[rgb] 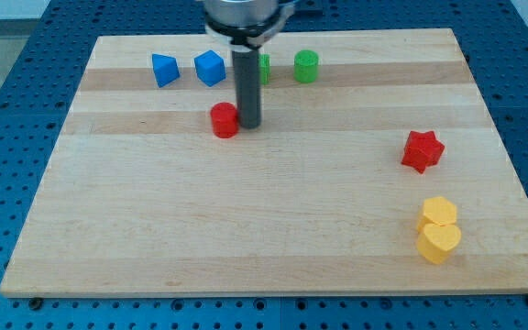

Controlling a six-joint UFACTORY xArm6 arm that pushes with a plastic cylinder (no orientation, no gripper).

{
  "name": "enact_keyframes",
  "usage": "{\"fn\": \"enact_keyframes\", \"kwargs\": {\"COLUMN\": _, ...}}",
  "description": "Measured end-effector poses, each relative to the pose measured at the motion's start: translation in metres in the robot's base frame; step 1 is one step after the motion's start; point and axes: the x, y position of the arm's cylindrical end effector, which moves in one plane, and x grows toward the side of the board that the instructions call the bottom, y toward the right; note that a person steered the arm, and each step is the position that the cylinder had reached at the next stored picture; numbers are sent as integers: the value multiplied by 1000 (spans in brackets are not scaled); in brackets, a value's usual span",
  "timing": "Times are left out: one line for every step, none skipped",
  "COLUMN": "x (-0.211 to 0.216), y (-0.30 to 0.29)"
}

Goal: Push the red star towards green star

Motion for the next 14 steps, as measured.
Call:
{"fn": "enact_keyframes", "kwargs": {"x": 0, "y": -22}}
{"fn": "enact_keyframes", "kwargs": {"x": 0, "y": 10}}
{"fn": "enact_keyframes", "kwargs": {"x": -2, "y": 96}}
{"fn": "enact_keyframes", "kwargs": {"x": -13, "y": 189}}
{"fn": "enact_keyframes", "kwargs": {"x": -14, "y": 286}}
{"fn": "enact_keyframes", "kwargs": {"x": 21, "y": 368}}
{"fn": "enact_keyframes", "kwargs": {"x": 72, "y": 382}}
{"fn": "enact_keyframes", "kwargs": {"x": 89, "y": 367}}
{"fn": "enact_keyframes", "kwargs": {"x": 86, "y": 351}}
{"fn": "enact_keyframes", "kwargs": {"x": 73, "y": 316}}
{"fn": "enact_keyframes", "kwargs": {"x": 68, "y": 273}}
{"fn": "enact_keyframes", "kwargs": {"x": 68, "y": 235}}
{"fn": "enact_keyframes", "kwargs": {"x": 68, "y": 205}}
{"fn": "enact_keyframes", "kwargs": {"x": 68, "y": 169}}
